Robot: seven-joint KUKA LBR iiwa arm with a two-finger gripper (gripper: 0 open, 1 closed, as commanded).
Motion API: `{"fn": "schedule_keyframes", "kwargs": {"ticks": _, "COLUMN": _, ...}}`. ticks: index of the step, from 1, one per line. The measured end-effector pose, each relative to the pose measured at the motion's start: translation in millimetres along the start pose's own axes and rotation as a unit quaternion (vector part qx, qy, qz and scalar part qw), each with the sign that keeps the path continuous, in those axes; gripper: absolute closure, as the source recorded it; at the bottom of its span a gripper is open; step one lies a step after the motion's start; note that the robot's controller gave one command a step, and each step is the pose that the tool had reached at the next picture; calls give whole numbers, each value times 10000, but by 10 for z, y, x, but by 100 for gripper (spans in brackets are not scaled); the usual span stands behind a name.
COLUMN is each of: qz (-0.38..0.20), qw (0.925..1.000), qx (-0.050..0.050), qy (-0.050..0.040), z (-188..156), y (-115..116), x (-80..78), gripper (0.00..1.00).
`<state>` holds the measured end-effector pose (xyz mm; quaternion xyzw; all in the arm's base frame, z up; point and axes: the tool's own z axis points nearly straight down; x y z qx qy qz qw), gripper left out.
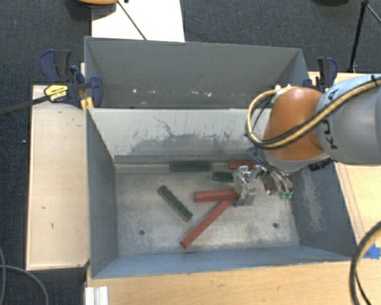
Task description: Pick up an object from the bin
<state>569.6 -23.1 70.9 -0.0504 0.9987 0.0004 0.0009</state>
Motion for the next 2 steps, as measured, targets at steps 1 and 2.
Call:
{"fn": "schedule_keyframes", "kwargs": {"ticks": 1, "qz": -3, "qw": 10000, "qx": 1, "qy": 0, "z": 0, "y": 0, "x": 0, "gripper": 100}}
{"fn": "schedule_keyframes", "kwargs": {"ticks": 2, "qz": -90, "qw": 10000, "qx": 6, "qy": -14, "z": -1463, "y": -125, "x": -34, "gripper": 100}}
